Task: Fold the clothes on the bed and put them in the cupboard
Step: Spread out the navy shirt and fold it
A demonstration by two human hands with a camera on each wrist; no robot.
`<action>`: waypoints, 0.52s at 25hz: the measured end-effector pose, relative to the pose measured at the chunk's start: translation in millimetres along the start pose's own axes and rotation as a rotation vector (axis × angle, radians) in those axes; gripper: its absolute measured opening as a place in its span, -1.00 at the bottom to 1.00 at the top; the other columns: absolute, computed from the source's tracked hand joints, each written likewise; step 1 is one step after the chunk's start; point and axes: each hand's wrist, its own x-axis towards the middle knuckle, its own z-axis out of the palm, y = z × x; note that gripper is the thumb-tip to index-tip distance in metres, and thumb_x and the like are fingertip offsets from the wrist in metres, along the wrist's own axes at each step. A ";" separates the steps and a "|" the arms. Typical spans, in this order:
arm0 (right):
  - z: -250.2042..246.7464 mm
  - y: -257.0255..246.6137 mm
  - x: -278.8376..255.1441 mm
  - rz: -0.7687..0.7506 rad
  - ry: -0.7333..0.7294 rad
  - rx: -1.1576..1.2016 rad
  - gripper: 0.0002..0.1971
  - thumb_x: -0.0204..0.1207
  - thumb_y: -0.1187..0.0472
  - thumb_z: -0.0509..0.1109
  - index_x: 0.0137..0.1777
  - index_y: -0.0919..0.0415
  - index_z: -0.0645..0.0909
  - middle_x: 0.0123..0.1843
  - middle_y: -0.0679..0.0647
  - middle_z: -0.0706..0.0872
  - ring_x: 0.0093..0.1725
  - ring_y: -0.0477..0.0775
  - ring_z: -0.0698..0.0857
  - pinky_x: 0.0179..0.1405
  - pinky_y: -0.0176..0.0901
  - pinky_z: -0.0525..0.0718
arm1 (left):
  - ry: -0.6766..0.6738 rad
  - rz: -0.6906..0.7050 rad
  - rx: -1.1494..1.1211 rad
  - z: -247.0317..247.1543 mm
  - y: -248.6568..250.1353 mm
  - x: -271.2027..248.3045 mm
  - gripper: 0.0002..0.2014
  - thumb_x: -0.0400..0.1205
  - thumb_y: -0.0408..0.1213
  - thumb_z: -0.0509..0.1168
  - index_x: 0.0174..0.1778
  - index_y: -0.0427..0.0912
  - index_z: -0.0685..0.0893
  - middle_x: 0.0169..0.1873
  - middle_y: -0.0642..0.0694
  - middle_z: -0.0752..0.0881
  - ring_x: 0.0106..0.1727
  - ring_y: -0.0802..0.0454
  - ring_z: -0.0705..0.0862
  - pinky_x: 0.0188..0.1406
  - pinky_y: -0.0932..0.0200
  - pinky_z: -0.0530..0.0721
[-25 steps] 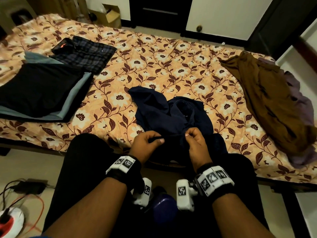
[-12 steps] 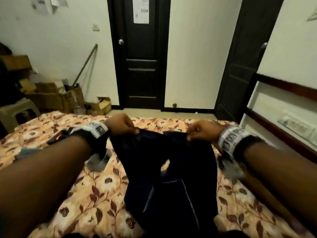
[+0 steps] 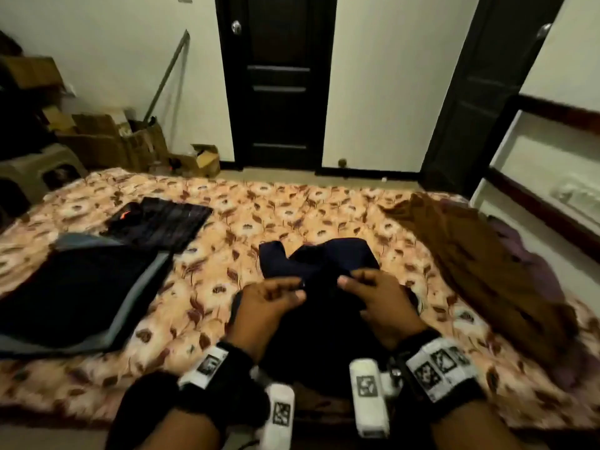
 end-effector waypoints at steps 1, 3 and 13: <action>7.0 38.3 -15.3 0.108 0.015 0.124 -0.93 0.56 0.39 0.37 -0.06 0.42 0.63 -0.22 0.28 0.70 -0.17 0.19 0.68 -0.30 -0.15 0.64 | 0.027 -0.056 -0.009 2.4 -39.4 -19.5 -0.84 0.56 -0.54 0.39 -0.08 -0.21 0.78 -0.21 -0.12 0.85 -0.15 0.02 0.79 -0.17 0.23 0.72; 19.7 95.8 -42.6 0.239 0.089 0.212 -0.95 0.56 0.42 0.36 -0.05 0.39 0.65 -0.17 0.31 0.73 -0.11 0.26 0.70 -0.20 -0.02 0.69 | 0.075 -0.131 0.011 6.4 -95.0 -48.1 -0.87 0.59 -0.47 0.39 -0.08 -0.18 0.80 -0.18 -0.13 0.85 -0.11 0.01 0.80 -0.12 0.20 0.72; 18.4 133.8 -52.7 0.196 0.158 -0.049 -0.93 0.44 0.48 0.46 -0.22 0.35 0.67 -0.31 0.21 0.75 -0.30 0.09 0.73 -0.34 -0.12 0.69 | -0.050 -0.016 0.163 -7.0 -127.5 -55.0 -0.75 0.52 -0.52 0.46 -0.01 -0.08 0.80 -0.14 0.04 0.86 -0.02 0.11 0.81 -0.02 0.26 0.73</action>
